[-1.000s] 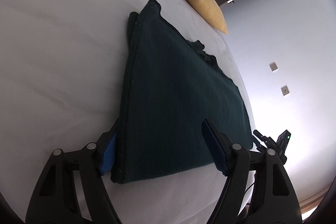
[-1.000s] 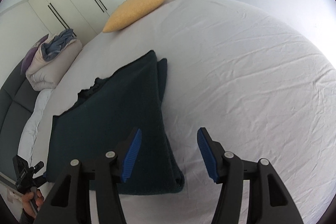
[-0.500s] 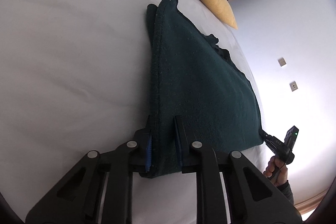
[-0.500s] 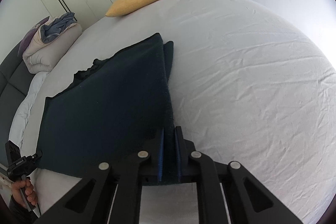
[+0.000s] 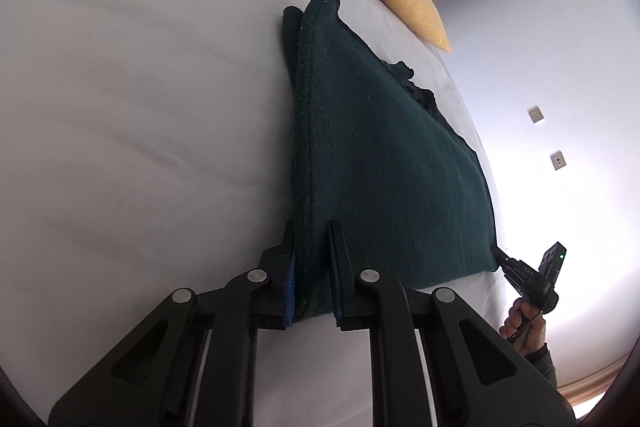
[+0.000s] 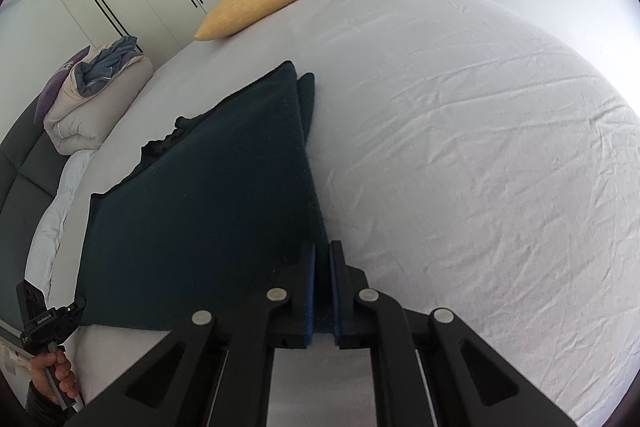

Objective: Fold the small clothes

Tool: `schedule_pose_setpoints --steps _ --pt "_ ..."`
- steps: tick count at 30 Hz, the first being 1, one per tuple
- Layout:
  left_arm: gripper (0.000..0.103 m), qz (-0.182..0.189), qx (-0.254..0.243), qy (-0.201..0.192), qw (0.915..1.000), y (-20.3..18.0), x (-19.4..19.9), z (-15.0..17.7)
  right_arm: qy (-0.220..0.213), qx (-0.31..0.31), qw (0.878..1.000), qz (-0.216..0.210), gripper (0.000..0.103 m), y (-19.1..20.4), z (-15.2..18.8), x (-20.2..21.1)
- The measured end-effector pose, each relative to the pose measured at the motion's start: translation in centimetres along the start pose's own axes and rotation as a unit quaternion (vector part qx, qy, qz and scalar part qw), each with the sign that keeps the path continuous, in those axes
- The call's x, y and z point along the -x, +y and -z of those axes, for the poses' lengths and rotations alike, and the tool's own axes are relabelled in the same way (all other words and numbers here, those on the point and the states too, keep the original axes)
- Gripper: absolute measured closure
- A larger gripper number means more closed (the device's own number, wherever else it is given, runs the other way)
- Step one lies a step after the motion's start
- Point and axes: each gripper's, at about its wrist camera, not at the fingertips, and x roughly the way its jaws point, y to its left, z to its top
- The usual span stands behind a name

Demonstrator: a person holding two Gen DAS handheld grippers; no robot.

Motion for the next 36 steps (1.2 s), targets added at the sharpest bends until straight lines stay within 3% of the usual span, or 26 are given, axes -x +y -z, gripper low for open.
schedule_pose_setpoints --steps 15,18,19,23,25,26,31,34,35,36 --pt "0.092 0.004 0.007 -0.008 0.9999 1.0 0.2 0.2 0.015 -0.017 1.0 -0.002 0.096 -1.1 0.8 -0.3" --pt "0.091 0.019 0.029 -0.02 0.9992 1.6 0.5 0.1 0.014 -0.021 1.0 0.003 0.084 -1.3 0.7 0.3" --pt "0.091 0.024 0.039 -0.024 0.9987 1.8 0.9 0.0 0.009 -0.027 1.0 0.007 0.074 -1.2 0.7 0.7" --pt "0.091 -0.014 0.037 -0.076 0.9963 0.8 4.4 -0.5 -0.073 -0.029 0.997 -0.008 0.073 -0.2 0.5 5.1" --pt "0.091 -0.013 0.001 -0.089 0.9959 -1.4 5.2 -1.2 -0.085 -0.026 0.995 -0.036 0.072 1.3 -0.1 5.8" --pt "0.091 -0.016 -0.035 -0.082 0.9958 -3.6 4.8 -1.7 -0.076 -0.024 0.994 -0.072 0.072 2.8 -0.6 5.4" --pt "0.091 -0.011 -0.124 -0.027 0.9919 -10.3 -1.0 -1.7 -0.001 -0.001 0.979 -0.206 0.072 10.9 -1.0 -0.1" --pt "0.091 -0.05 -0.126 0.027 0.9904 -10.4 -6.7 -1.1 0.062 -0.015 0.961 -0.27 0.072 15.5 0.0 -5.4" --pt "0.091 -0.055 -0.119 0.034 0.9908 -9.8 -7.5 -1.0 0.074 -0.016 0.96 -0.271 0.072 16.1 0.3 -6.4" --pt "0.091 -0.038 -0.109 0.026 0.993 -8.9 -7.7 -0.8 0.1 -0.015 0.958 -0.269 0.072 16.9 1.1 -8.2"
